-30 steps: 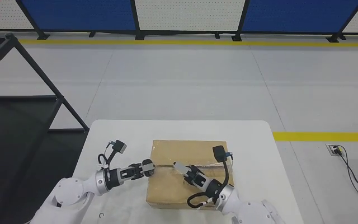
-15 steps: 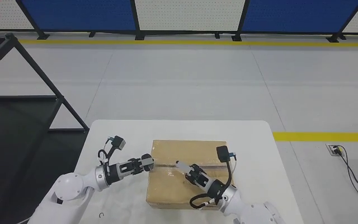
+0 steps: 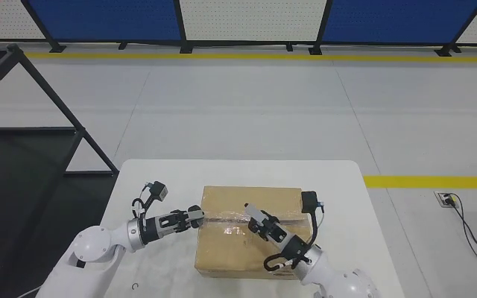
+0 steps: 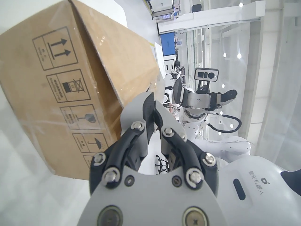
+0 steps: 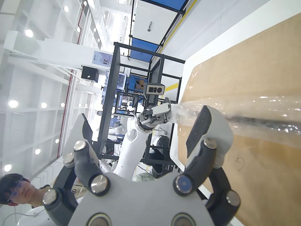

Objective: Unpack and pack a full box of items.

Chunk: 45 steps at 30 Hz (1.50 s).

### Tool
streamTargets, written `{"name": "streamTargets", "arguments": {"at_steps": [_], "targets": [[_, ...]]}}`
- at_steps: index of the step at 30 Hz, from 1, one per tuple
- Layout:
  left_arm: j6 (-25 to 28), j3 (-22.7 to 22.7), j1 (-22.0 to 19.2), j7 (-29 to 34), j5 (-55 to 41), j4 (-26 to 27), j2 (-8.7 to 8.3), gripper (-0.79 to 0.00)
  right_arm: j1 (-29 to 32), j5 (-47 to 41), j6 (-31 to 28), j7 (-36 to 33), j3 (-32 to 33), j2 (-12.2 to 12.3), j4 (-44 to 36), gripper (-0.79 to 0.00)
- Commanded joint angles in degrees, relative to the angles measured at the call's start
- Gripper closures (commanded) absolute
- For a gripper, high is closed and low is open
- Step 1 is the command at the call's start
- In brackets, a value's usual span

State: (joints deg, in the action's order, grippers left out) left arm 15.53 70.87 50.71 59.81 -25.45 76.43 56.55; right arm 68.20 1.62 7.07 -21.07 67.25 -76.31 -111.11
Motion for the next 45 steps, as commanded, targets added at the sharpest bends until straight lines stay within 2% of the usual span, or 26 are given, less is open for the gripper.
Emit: {"name": "streamTargets", "arguments": {"at_steps": [1,10,17,18,19,22,25,27,28,29,30,35,39,45], "targets": [[-0.1,0.0,0.0,0.0,-0.2,-0.1,0.04,0.0,-0.4,0.1,0.5,0.6,-0.2,-0.1,0.7,-0.785],[-0.3,-0.4,-0.3,0.3,-0.1,-0.6,0.22,0.0,-5.2,1.0,3.6,3.7,-3.7,-1.1,8.0,-0.785],[-0.9,-0.6,-0.6,0.3,0.4,-1.1,0.33,0.0,-6.1,0.8,4.3,3.4,-4.3,-1.4,9.4,-0.785],[-1.1,-0.7,-0.7,0.2,0.4,-1.2,0.37,-0.031,-6.1,0.9,4.4,3.3,-4.3,-1.4,9.5,-0.785],[-1.2,-0.8,-0.8,0.3,0.4,-1.3,0.4,-0.12,-6.1,0.9,4.5,3.2,-4.3,-1.4,9.6,-0.785],[-1.5,-1.1,-1.2,0.3,0.5,-1.5,0.5,-0.132,-6.1,1.0,4.9,3.1,-4.3,-1.4,10.0,-0.785],[-1.6,-1.3,-1.4,0.1,0.6,-1.8,0.59,-0.206,-6.3,1.1,5.2,3.0,-4.3,-1.5,10.7,-0.785],[-1.9,-1.4,-1.5,0.0,0.8,-2.0,0.63,-0.289,-6.4,0.8,5.4,2.9,-4.3,-1.5,11.1,-0.785],[-2.0,-1.4,-1.5,-0.1,0.8,-2.1,0.65,-0.382,-6.5,0.8,5.4,2.8,-4.3,-1.6,11.3,-0.785],[-2.1,-1.4,-1.5,-0.2,0.8,-2.1,0.67,-0.705,-6.6,0.8,5.4,2.8,-4.3,-1.6,11.5,-0.785],[-2.4,-1.3,-1.5,-0.4,1.0,-2.2,0.66,-0.785,-6.6,0.7,5.5,2.8,-4.3,-1.6,11.7,-0.785],[-1.6,1.0,-1.0,-3.8,1.5,-1.3,0.36,-0.785,-6.9,0.8,5.4,2.7,-4.3,-1.7,12.1,-0.785],[0.6,3.4,1.0,-6.0,0.9,1.8,0.04,-0.785,-6.7,0.9,5.2,2.4,-4.3,-1.8,11.9,-0.785],[3.2,3.1,2.8,-4.8,-3.9,7.0,0.39,-0.785,-6.2,0.4,5.3,2.6,-3.5,-1.8,11.7,-0.785]]}}
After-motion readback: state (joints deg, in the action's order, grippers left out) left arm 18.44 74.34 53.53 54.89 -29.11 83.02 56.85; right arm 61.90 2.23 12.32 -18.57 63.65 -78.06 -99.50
